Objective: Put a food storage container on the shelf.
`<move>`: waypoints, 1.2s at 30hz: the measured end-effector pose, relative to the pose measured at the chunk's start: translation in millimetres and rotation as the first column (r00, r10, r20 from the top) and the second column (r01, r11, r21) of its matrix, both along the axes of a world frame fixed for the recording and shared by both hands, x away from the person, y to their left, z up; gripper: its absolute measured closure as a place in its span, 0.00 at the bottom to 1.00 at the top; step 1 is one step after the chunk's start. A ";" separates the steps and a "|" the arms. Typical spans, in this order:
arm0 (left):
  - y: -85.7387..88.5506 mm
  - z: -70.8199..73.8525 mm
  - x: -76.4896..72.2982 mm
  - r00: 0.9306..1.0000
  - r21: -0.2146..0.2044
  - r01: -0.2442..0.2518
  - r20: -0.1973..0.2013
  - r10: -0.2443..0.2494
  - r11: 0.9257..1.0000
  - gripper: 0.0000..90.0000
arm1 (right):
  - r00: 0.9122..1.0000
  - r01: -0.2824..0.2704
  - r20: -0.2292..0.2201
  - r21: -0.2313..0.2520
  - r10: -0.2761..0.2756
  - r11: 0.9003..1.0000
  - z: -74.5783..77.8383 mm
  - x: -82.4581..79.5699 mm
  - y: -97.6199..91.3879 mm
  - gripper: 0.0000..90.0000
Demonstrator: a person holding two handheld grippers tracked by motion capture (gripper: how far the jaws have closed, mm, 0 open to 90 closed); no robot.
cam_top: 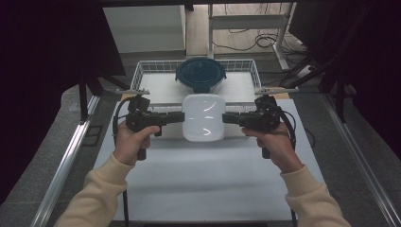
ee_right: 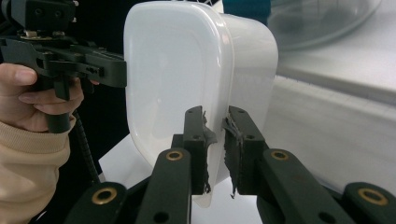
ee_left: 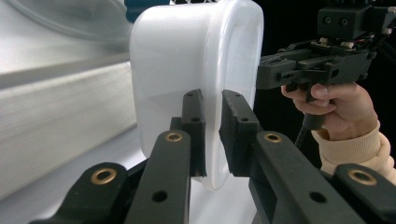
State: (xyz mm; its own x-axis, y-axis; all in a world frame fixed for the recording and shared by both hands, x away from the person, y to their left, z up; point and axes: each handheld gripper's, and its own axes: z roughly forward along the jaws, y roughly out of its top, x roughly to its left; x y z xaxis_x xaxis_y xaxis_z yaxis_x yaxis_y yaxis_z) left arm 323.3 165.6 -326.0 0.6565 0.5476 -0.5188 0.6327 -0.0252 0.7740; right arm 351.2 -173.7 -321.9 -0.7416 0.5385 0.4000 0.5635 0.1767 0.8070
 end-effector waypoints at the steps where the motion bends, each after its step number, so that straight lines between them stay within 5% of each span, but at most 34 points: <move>1: 0.0 0.0 0.0 1.000 0.000 0.000 0.000 0.000 1.000 0.90 | 1.000 -0.001 0.003 -0.001 0.001 1.000 2.7 0.0 0.8 0.87; 26: 8.2 63.4 29.6 0.997 0.008 -0.030 0.077 0.030 1.000 0.90 | 0.998 0.004 0.070 0.011 -0.005 1.000 64.1 30.2 10.3 0.87; 36: 11.3 76.0 48.0 0.997 0.015 -0.041 0.060 0.040 0.999 0.89 | 0.997 0.019 0.072 -0.008 -0.018 1.000 81.5 45.0 16.5 0.87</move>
State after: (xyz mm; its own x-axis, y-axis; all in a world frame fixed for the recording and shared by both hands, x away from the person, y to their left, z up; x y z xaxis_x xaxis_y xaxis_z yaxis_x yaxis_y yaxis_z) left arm 371.3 176.9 -250.0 0.6632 0.5823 -0.4702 0.5861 -0.0133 0.8101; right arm 396.2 -157.2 -240.4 -0.7582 0.5554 0.3415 0.5073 0.1736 0.8441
